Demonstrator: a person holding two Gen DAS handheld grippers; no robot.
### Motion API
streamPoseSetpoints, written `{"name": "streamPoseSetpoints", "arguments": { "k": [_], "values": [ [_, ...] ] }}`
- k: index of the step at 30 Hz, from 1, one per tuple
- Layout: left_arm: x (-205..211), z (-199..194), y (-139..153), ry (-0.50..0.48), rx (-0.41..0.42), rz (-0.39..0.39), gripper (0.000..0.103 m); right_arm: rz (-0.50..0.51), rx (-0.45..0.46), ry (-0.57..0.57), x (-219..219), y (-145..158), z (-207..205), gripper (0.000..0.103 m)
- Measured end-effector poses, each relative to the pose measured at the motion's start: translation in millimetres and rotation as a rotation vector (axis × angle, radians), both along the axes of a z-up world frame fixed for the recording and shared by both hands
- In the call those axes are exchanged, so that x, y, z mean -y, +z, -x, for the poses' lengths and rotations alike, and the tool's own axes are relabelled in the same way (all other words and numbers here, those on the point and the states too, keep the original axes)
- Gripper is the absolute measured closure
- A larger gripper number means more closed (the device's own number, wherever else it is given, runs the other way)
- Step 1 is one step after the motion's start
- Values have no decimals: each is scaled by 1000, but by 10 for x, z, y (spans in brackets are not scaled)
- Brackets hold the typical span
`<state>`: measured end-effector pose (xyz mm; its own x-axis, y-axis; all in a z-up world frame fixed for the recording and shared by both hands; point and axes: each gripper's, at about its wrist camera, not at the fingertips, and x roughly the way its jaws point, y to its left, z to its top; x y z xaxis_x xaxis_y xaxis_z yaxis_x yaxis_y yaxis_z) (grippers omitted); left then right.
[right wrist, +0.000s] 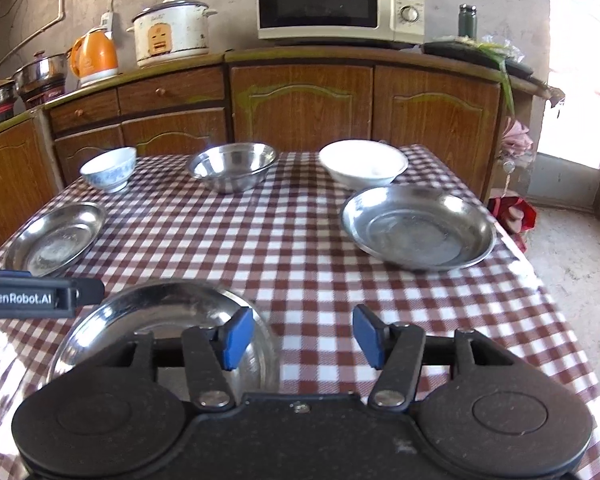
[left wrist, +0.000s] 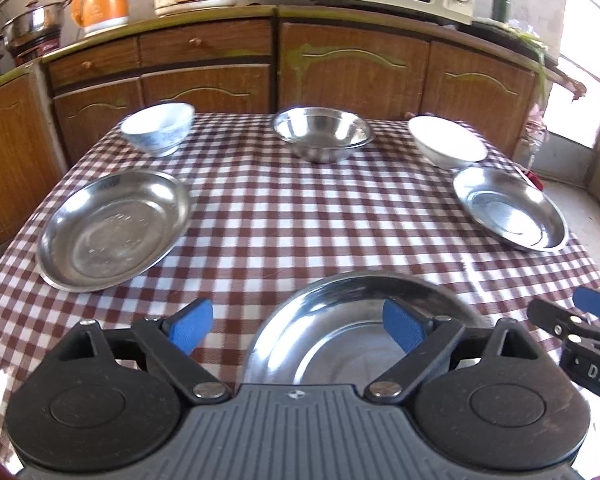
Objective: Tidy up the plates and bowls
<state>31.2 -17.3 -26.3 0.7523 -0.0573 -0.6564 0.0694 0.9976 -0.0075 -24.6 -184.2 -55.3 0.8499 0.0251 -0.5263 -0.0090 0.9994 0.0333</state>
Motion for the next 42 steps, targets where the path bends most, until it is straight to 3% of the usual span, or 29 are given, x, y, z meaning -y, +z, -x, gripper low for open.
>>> {"name": "streamPoseSetpoints", "arguments": {
  "k": [18,42],
  "values": [
    [745,-215,306,-121,39,6,8,24,84,-114,684,361,-94,25],
    [1386,-675,287,-117,8,6,8,31,101,-187,1388,428,-425,24]
  ]
}}
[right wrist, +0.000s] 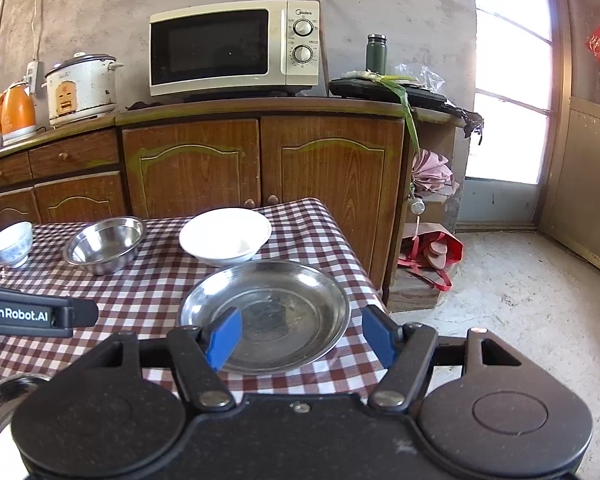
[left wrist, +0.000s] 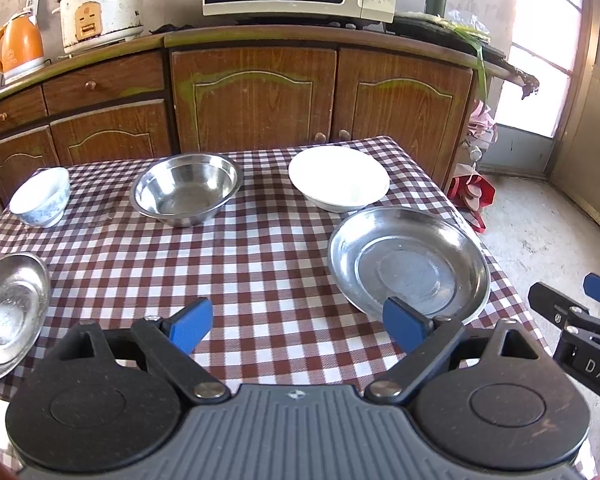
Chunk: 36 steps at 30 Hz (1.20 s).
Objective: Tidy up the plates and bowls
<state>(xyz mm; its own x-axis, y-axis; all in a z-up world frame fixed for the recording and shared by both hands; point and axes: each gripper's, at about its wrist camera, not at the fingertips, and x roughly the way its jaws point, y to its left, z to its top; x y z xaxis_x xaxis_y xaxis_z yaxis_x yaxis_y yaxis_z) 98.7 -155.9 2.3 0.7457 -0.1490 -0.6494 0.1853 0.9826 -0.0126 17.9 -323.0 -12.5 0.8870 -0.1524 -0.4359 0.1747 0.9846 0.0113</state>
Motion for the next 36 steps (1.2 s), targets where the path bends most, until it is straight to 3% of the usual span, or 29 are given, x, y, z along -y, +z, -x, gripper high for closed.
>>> {"name": "streamPoseSetpoints", "arguments": {
  "k": [8,15,36],
  "values": [
    [97,-243,-142,35,-37,-12,8,-12,-17,-19,220,-84,-220,24],
    [193,-532,-286,50,-55,-69,8,-14,-55,-28,430,-245,-475,24],
    [477,-1200,-769,22,-135,-165,8,-61,-185,-35,752,-759,-1204,24]
  ]
}}
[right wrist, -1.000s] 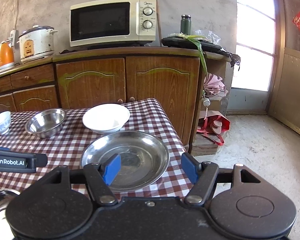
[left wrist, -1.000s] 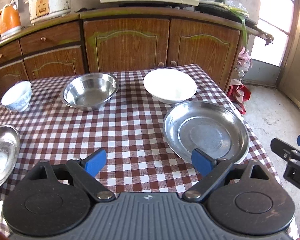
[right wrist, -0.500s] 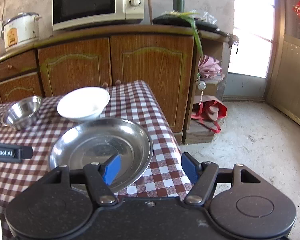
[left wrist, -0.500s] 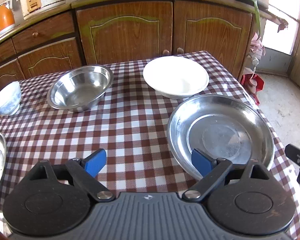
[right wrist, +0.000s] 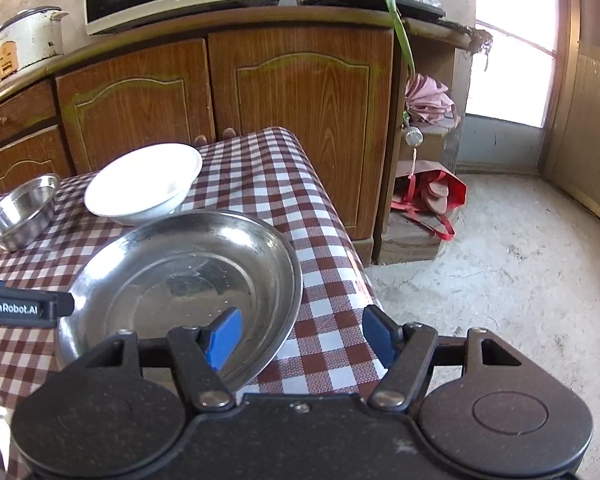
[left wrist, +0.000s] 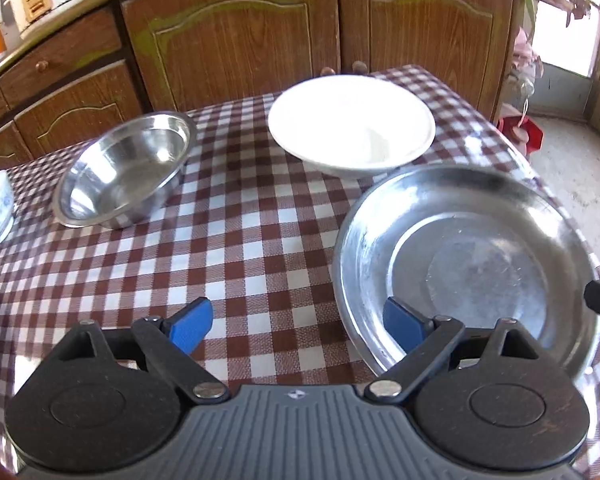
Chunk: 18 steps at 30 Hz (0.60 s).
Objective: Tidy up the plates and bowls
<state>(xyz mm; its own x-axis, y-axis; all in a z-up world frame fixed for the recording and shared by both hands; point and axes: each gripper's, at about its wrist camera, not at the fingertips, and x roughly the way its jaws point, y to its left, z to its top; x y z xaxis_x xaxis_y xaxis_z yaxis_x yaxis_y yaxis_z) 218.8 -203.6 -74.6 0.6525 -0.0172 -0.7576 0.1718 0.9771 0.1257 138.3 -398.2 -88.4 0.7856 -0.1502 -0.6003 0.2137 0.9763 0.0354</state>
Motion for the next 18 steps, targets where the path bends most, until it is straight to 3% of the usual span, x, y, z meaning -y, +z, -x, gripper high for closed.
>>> {"name": "streamPoseSetpoints", "arguments": {
  "k": [14,18],
  "values": [
    [33,-256,-182,-7,-2,22,8,-5,-38,11,-4,-231,-278,24],
    [28,-301,-189,-17,2,51,17,-20,-35,14,-2,-265,-315,28]
  ]
}}
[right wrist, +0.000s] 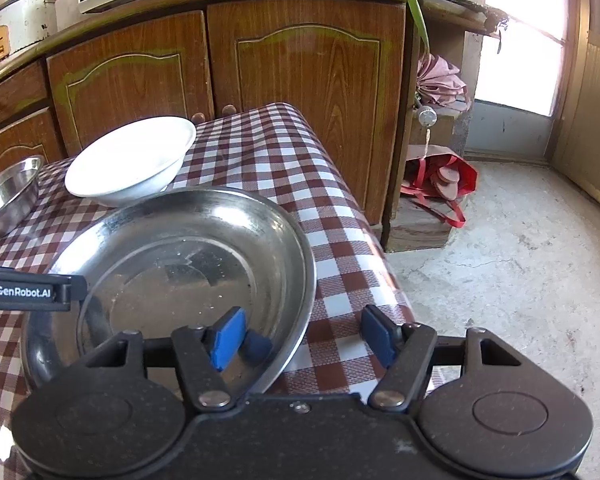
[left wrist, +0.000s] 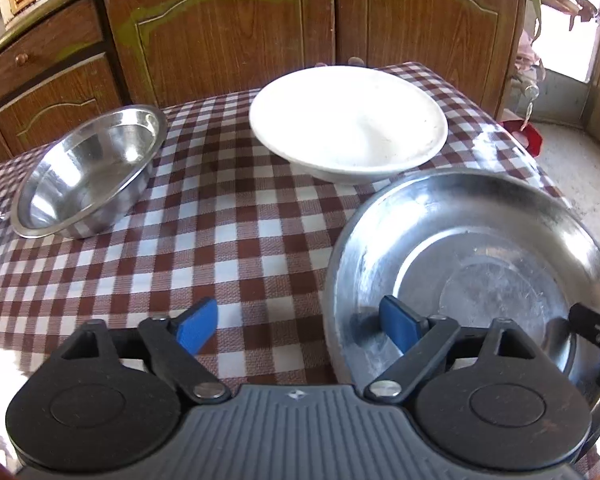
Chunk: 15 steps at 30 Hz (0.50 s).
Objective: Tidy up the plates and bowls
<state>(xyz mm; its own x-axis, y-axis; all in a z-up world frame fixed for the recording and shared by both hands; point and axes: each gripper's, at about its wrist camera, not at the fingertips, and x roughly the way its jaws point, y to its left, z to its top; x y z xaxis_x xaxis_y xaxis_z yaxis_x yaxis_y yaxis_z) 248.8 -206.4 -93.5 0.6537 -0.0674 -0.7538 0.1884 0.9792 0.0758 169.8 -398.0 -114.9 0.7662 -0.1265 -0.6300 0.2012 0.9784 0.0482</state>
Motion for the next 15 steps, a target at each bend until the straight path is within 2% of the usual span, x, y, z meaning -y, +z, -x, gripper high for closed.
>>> {"name": "streamPoseSetpoints", "arguments": {
  "k": [1,2,3,4,5,7,8,10,15],
  "values": [
    [6,0,5,-12,-1,11,24,-3,5,-2,-6,-1,-2,35],
    [17,6,12,-32,1,22,36,-11,13,2,-14,4,2,41],
    [36,16,22,-56,4,28,43,-19,17,7,-23,10,2,52],
    [70,34,36,-84,5,29,58,-22,21,14,-37,16,1,64],
    [116,58,49,-109,6,24,70,-21,25,21,-57,20,-1,66],
    [177,96,56,-123,18,-5,70,-12,31,11,-92,26,7,67],
    [162,98,55,-120,15,4,72,-21,28,3,-86,21,7,67],
    [110,95,65,-106,5,28,75,-40,41,-6,-57,18,41,74],
    [53,123,107,-101,-3,40,75,-16,66,-4,-90,86,129,76]
  ]
}}
